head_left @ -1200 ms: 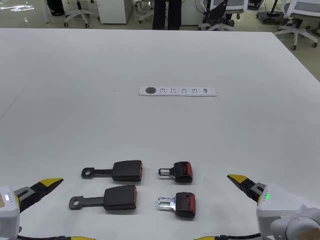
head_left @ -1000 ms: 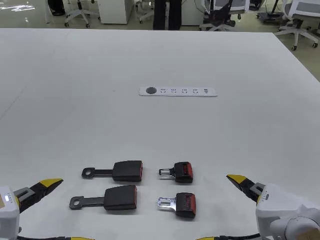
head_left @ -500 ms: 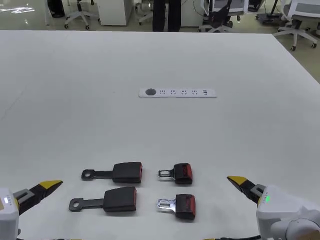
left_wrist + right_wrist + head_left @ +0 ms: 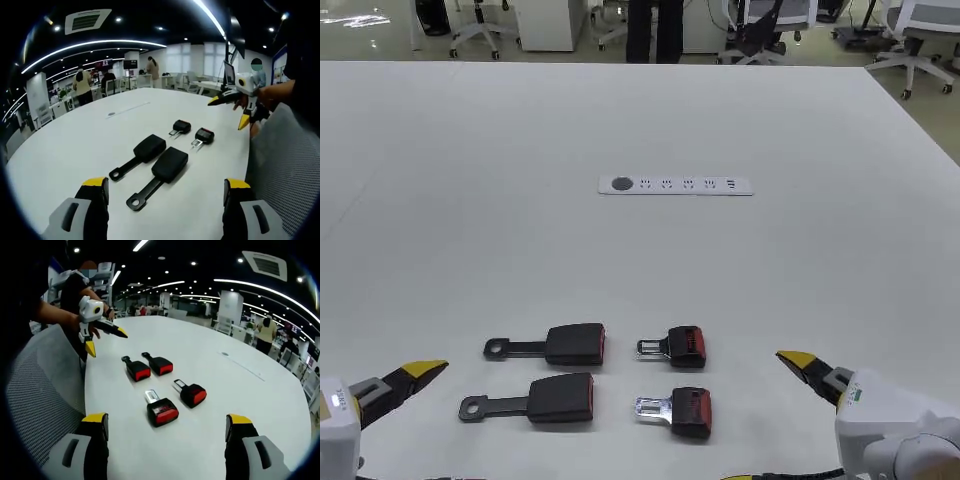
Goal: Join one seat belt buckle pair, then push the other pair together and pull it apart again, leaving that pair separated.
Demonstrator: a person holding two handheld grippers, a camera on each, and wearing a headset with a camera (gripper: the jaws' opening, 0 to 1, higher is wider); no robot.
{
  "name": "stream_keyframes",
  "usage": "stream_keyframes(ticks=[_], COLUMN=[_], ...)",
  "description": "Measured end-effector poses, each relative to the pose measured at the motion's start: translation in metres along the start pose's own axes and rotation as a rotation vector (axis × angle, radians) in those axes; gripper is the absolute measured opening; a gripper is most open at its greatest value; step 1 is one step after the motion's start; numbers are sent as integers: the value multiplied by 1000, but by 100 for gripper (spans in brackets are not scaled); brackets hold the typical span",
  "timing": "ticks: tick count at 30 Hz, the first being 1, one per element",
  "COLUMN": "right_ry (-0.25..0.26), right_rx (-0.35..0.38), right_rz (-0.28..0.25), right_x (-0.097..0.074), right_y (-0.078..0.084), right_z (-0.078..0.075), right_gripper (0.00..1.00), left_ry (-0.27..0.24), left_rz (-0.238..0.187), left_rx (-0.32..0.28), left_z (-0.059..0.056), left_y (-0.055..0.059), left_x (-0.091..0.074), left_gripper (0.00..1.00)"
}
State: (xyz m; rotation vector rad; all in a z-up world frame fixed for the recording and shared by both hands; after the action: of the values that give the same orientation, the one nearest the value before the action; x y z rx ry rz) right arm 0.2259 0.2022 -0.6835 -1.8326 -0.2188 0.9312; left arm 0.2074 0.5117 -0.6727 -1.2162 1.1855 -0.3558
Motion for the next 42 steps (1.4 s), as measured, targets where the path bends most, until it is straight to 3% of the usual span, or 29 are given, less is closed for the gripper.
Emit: stream_keyframes(ticks=[20, 42], right_ry=[-10, -49], right_rx=[-10, -40], right_rz=[19, 51], right_x=[1, 10], right_y=[2, 3], right_z=[-3, -11], right_gripper=[99, 96], left_ry=[21, 78], left_rz=[14, 72], left_rx=[6, 43], left_z=[4, 15], left_y=[-3, -3], left_x=[4, 19], left_gripper=[96, 94])
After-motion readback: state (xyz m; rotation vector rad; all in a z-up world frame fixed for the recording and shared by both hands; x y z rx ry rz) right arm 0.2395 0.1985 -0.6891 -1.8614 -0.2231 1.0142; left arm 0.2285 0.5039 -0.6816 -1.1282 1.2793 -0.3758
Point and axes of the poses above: the centre of the closed fingertips' face, and the gripper's own axes: x roughly forward along the fingers, z roughly to its left, y roughly out of its underside, the point moved 5 cm from there along -x, roughly backward along the fingers, and after that the axes turned 12 degrees about y, right-handed, at the moved point
